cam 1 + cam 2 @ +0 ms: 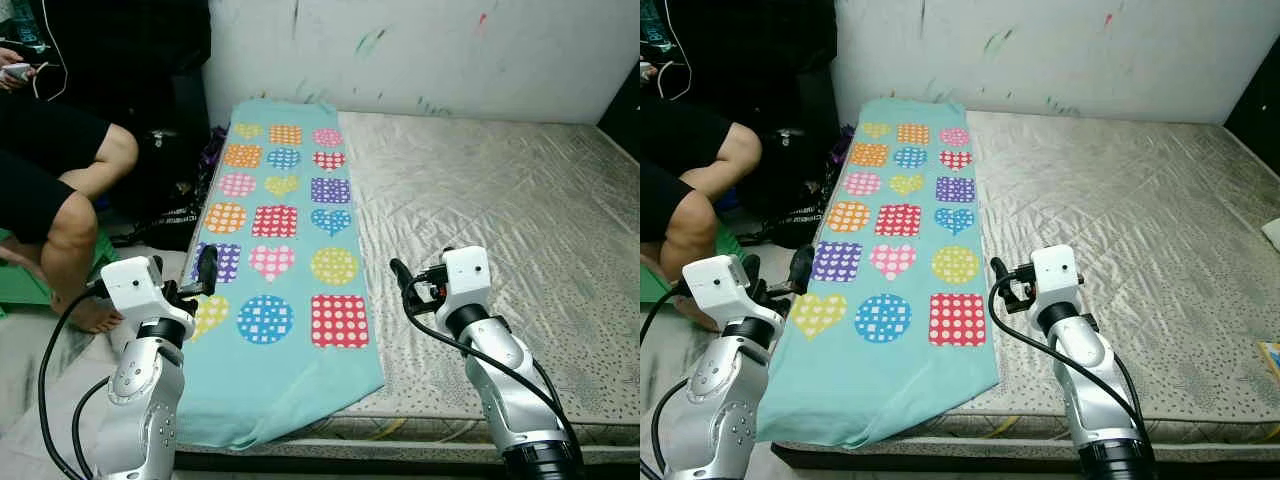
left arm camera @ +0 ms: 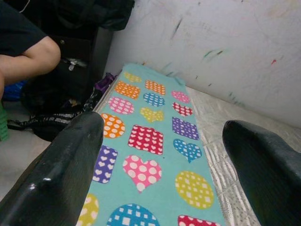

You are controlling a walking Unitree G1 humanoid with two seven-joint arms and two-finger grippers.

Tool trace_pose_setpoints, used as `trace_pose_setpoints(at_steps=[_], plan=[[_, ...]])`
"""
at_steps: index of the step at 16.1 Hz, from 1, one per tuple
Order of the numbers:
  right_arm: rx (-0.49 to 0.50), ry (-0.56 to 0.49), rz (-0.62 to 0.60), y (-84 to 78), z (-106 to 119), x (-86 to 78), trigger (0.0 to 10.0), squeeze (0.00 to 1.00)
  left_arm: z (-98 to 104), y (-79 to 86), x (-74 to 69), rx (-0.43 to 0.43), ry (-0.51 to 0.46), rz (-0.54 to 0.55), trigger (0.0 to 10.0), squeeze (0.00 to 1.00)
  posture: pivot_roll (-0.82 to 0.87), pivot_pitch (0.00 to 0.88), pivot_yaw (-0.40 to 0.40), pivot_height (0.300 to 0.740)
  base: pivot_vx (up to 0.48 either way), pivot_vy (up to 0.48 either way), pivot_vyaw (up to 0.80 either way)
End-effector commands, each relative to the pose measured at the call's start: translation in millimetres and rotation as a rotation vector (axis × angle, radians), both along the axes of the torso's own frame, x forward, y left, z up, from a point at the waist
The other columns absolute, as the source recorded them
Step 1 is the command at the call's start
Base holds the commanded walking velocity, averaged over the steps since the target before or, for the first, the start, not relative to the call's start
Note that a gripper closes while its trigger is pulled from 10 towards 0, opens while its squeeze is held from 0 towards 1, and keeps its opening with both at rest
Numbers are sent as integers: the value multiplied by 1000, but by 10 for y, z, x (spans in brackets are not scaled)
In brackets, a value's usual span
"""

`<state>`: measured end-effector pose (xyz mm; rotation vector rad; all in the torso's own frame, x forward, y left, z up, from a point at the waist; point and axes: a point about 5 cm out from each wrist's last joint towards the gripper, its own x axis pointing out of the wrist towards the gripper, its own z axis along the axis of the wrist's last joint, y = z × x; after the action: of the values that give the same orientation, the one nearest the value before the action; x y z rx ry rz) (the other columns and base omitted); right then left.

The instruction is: Clean up the room

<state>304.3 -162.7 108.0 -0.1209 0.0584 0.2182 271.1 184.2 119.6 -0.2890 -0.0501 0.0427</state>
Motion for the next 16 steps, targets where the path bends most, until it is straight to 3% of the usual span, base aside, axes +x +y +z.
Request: trace_pose_setpoints(at_steps=[1, 4, 7, 13, 16], plan=[[-4, -8, -4, -16, 22, 12, 10000, 0, 7, 1, 1, -2, 3, 3, 10000, 0, -76, 17, -46, 740, 0, 0, 0], [-4, -8, -4, -16, 22, 12, 10000, 0, 7, 1, 1, -2, 3, 3, 10000, 0, -76, 17, -46, 740, 0, 0, 0], [-2, 29, 13, 15, -24, -5, 10000, 0, -75, -18, -52, 6, 62, 3, 10000, 0, -73, 23, -57, 740, 0, 0, 0], [-3, 34, 7, -4, -18, -13, 10000, 0, -97, -11, -61, 0, 86, 13, 10000, 0, -82, 25, -48, 740, 0, 0, -800], [2, 29, 18, 8, -5, -37, 10000, 0, -142, 29, -110, 5, 122, 36, 10000, 0, -82, 29, -49, 740, 0, 0, 0]])
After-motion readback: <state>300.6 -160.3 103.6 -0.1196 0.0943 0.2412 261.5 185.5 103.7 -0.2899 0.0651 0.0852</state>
